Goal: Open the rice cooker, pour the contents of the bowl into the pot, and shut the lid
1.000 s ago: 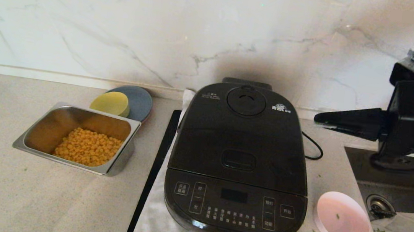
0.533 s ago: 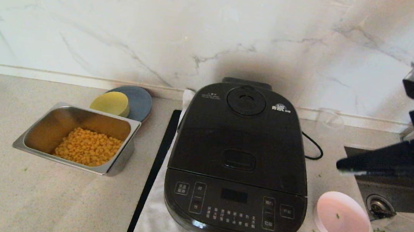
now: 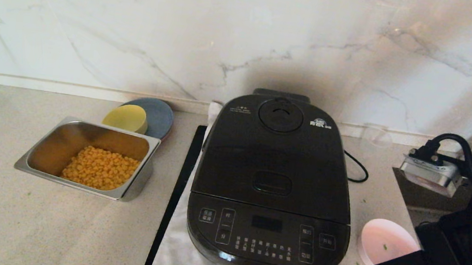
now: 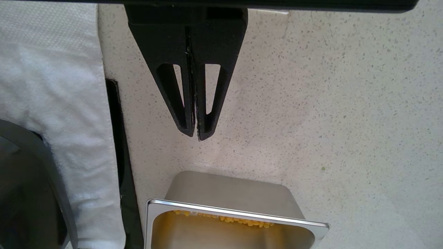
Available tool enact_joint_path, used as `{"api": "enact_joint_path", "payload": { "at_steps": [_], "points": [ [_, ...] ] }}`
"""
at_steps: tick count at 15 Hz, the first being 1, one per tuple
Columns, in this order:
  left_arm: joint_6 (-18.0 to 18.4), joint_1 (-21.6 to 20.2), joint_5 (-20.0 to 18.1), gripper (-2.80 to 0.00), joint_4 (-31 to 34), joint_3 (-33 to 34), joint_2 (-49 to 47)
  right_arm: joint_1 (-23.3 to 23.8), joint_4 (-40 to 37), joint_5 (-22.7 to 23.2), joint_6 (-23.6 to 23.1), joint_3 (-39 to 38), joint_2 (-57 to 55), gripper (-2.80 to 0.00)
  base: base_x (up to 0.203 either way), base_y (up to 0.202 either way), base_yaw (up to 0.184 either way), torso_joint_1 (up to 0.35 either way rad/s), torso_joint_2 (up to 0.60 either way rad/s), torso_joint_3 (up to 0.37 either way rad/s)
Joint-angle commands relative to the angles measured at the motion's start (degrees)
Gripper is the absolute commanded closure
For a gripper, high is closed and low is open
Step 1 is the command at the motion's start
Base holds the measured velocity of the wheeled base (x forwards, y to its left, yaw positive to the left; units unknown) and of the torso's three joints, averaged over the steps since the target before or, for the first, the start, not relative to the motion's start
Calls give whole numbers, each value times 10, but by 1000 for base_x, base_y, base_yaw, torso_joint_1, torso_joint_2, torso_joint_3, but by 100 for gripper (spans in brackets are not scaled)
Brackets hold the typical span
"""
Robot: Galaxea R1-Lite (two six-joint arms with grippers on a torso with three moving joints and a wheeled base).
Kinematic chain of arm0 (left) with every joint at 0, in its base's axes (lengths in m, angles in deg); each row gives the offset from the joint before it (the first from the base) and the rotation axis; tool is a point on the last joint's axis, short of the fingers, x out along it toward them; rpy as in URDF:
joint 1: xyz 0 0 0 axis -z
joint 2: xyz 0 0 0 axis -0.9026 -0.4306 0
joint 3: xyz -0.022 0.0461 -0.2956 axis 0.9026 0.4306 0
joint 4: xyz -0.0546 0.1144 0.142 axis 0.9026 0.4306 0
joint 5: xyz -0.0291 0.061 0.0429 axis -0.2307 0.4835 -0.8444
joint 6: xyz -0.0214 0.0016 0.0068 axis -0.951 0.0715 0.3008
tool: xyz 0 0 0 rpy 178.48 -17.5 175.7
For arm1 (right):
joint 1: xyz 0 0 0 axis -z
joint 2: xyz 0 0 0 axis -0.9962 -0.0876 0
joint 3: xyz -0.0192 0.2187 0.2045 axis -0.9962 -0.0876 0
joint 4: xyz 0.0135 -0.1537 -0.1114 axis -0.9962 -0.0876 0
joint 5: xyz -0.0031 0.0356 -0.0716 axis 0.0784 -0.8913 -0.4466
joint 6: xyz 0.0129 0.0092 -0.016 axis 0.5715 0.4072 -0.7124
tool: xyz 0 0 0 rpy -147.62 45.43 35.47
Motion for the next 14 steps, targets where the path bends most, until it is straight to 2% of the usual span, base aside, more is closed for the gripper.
{"api": "enact_joint_path", "payload": {
  "at_steps": [1, 14],
  "points": [
    [0, 0, 0, 0, 0, 4, 0, -10, 10, 2, 2, -17, -13, 0, 0, 0, 0, 0, 0, 0],
    [0, 0, 0, 0, 0, 4, 0, -9, 49, 2, 9, -7, -38, 0, 0, 0, 0, 0, 0, 0]
  ]
}}
